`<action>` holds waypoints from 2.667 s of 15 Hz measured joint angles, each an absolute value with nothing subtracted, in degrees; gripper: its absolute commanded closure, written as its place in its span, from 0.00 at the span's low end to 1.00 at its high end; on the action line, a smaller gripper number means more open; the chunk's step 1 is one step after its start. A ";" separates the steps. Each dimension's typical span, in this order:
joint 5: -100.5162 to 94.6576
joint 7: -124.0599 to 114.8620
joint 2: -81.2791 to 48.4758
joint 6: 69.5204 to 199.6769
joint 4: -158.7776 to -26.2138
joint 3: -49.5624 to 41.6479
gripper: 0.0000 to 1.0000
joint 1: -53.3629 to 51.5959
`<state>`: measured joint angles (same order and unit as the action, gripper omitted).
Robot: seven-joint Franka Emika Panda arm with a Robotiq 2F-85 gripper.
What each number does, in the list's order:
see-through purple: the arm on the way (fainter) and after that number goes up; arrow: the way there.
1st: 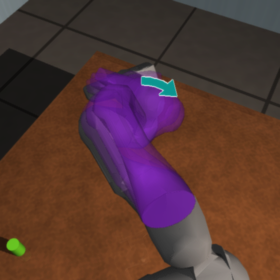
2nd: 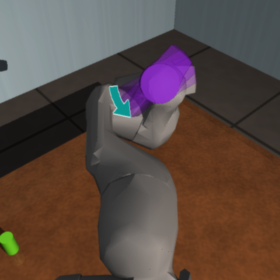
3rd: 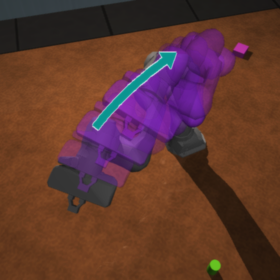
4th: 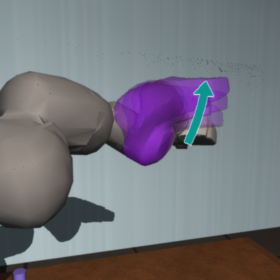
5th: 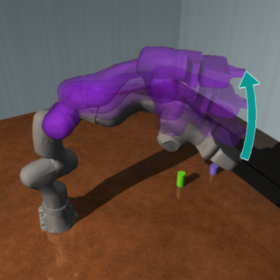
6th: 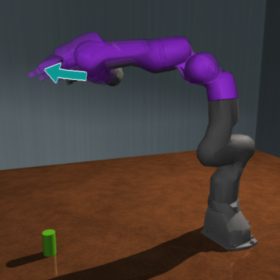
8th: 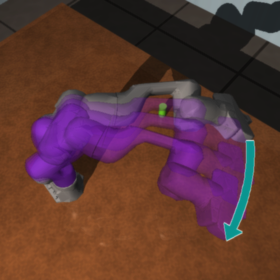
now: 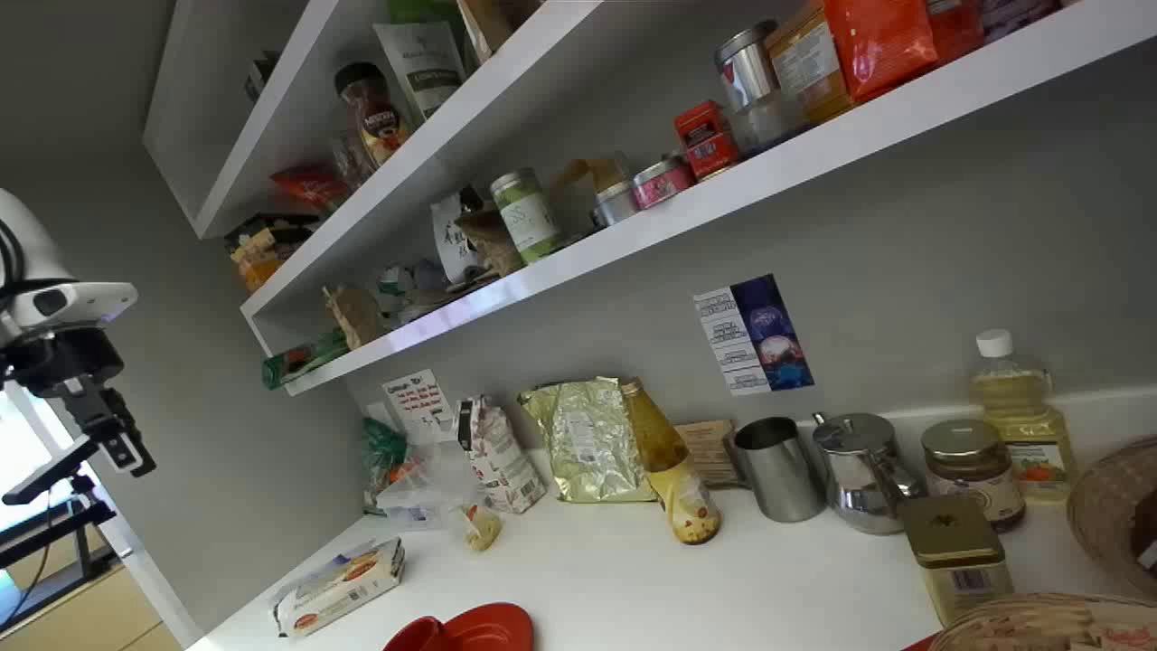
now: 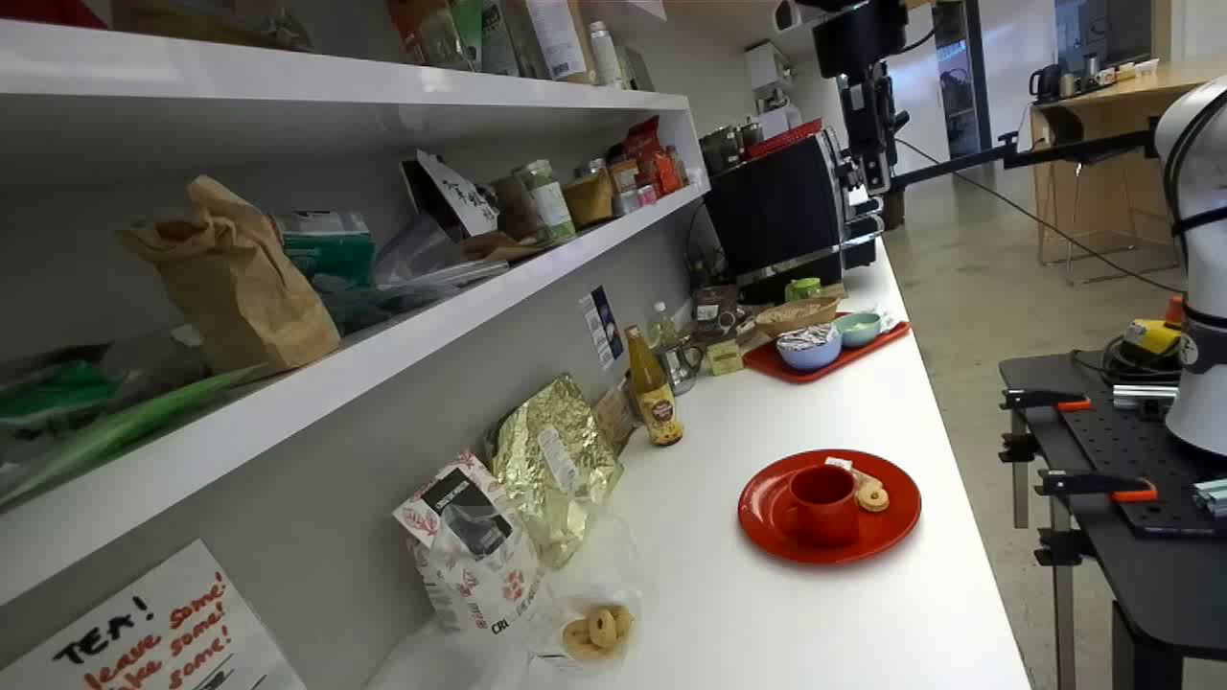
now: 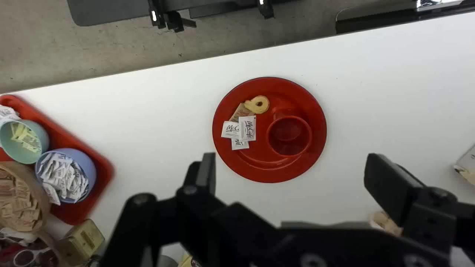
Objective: Move the cup off of the plate
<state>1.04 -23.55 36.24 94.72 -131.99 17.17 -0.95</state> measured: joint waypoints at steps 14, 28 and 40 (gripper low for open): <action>1.65 -24.81 34.80 98.84 -132.31 14.35 0.00 -0.23; 5.65 -37.91 21.07 119.28 -143.47 12.13 0.00 0.75; 6.96 -45.04 3.56 123.11 -142.63 14.30 0.00 -4.76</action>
